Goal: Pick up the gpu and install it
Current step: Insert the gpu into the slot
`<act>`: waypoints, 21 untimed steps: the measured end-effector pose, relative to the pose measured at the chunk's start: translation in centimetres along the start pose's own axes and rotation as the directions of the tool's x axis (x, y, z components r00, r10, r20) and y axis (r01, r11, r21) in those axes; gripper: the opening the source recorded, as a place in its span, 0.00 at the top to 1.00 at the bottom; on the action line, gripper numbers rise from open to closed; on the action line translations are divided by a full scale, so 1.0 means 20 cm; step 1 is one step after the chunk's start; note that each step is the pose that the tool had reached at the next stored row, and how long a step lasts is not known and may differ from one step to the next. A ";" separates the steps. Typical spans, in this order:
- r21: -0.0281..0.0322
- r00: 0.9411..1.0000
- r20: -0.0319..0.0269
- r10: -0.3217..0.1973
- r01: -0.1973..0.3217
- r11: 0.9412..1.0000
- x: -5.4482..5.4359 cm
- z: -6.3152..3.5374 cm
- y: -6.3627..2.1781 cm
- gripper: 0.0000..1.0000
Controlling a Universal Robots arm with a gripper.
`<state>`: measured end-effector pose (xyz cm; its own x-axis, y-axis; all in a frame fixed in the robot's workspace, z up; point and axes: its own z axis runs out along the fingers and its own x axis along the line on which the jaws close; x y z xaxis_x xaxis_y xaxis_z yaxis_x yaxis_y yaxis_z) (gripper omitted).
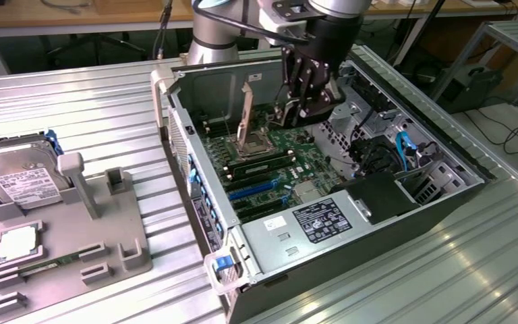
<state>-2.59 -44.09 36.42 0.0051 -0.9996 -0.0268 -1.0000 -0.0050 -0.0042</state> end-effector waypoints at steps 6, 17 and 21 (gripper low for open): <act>0.000 1.000 0.000 0.000 0.000 1.000 0.00 0.016 0.000 0.73; -0.003 1.000 0.000 0.000 0.000 1.000 0.00 0.046 0.000 0.73; 0.000 1.000 -0.002 0.001 -0.001 1.000 0.00 0.083 0.009 0.73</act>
<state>-2.75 -44.10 34.77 0.0046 -0.9997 -0.0251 -1.0000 -0.0045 -0.0040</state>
